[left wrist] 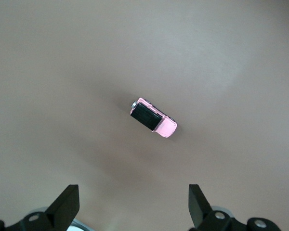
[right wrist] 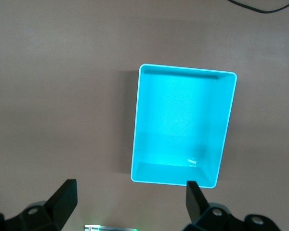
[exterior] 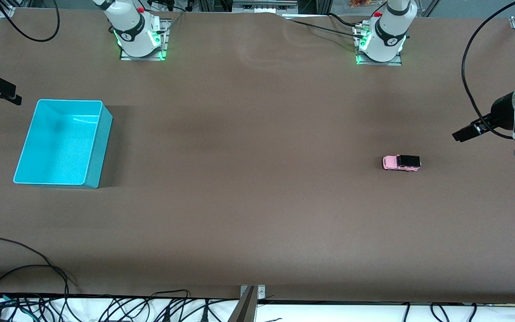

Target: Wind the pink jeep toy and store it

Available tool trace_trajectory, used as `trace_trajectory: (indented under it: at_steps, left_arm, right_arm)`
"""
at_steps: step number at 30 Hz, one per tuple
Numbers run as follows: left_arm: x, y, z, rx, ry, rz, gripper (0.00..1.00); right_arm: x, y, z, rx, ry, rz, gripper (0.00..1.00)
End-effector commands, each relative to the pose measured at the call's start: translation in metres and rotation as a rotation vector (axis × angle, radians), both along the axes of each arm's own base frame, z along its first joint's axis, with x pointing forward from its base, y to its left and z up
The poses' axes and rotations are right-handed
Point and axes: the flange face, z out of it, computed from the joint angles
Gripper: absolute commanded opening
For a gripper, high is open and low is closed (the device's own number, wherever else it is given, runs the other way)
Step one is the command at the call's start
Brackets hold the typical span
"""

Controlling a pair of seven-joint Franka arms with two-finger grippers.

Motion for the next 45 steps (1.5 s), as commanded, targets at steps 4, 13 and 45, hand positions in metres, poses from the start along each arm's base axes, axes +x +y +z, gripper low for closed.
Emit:
trace_trajectory:
  at_steps: [4,13,45]
  left_arm:
    - [0.011,-0.005,-0.042,0.057,0.068,0.346,1.0]
    - [0.009,0.002,-0.104,0.126,0.038,0.692,1.0]
    - [-0.024,0.018,-0.304,0.135,-0.067,0.986,1.0]
  right_arm:
    - [-0.001,0.0,0.004,-0.012,0.004,0.003,1.0]
    - [-0.001,0.0,0.004,-0.012,0.004,0.003,1.0]
    - [-0.001,0.002,0.004,-0.012,0.007,0.005,1.0]
